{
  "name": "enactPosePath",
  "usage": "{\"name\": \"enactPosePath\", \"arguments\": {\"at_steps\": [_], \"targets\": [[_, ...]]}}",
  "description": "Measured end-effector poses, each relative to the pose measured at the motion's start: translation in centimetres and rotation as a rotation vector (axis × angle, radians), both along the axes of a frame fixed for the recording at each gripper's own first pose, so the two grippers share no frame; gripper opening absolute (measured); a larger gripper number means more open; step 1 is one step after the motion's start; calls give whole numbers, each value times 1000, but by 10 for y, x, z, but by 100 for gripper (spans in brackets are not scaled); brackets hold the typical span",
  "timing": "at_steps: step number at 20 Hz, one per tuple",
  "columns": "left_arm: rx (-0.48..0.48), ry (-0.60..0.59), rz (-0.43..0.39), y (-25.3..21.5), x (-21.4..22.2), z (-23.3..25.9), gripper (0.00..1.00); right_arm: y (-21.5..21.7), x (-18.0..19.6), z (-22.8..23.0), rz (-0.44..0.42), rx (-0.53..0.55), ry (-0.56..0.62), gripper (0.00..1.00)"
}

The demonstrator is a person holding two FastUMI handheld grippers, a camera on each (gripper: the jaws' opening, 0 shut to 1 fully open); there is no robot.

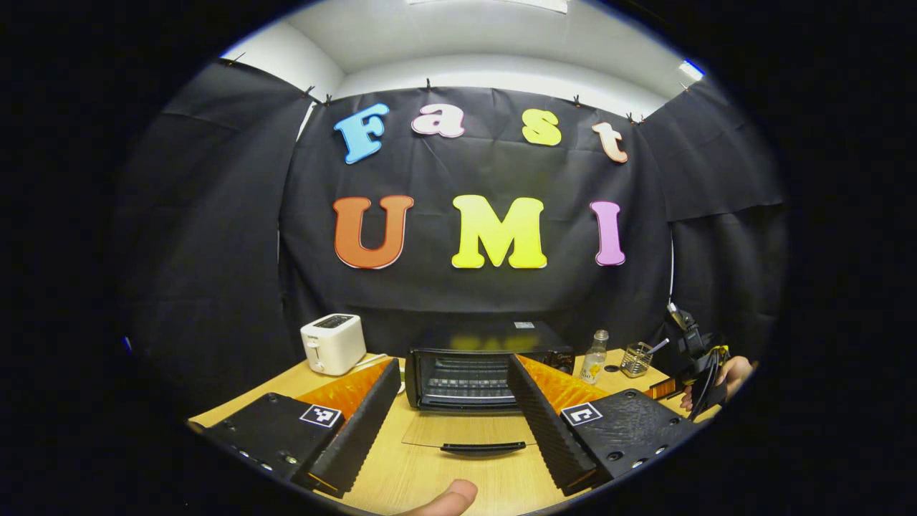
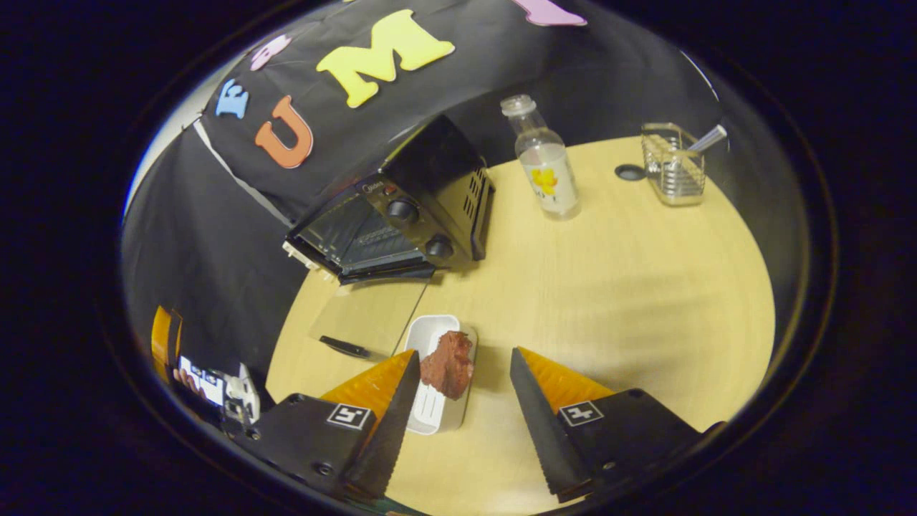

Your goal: Open the electric oven with the left hand, put the food in, and close the electric oven.

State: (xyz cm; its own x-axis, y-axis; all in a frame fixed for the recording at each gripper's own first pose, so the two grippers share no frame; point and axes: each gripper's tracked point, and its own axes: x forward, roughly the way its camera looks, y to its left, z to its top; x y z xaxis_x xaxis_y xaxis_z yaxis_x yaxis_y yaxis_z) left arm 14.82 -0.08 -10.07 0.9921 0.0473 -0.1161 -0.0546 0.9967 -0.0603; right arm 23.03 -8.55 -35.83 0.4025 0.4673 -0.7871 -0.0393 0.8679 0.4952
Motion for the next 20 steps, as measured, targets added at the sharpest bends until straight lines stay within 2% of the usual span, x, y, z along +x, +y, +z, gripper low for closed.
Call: {"name": "enactPosePath", "arguments": {"at_steps": [2, 4, 5, 7, 10, 16, 20], "targets": [[3, -6, -4, 2, -9, 3, 95, 3, -4, -13, -6, 45, 47, 69], [-14, -1, -19, 1, -19, 5, 95, 13, -4, -11, -52, 121, 65, 33], [-19, -2, -23, 4, -22, 7, 95, 15, -7, -6, -45, 121, 51, 16], [-20, -8, -17, 12, -27, 11, 96, 15, -14, 3, -26, 60, -9, 11], [-6, -16, -15, 22, -35, 12, 95, 20, -21, 26, 15, -81, -130, 11], [57, 45, 0, 44, -45, -11, 95, 50, -34, 83, 136, -362, -435, 11], [61, 46, -13, 50, -48, -15, 96, 84, -34, 104, 155, -458, -568, 10]]}}
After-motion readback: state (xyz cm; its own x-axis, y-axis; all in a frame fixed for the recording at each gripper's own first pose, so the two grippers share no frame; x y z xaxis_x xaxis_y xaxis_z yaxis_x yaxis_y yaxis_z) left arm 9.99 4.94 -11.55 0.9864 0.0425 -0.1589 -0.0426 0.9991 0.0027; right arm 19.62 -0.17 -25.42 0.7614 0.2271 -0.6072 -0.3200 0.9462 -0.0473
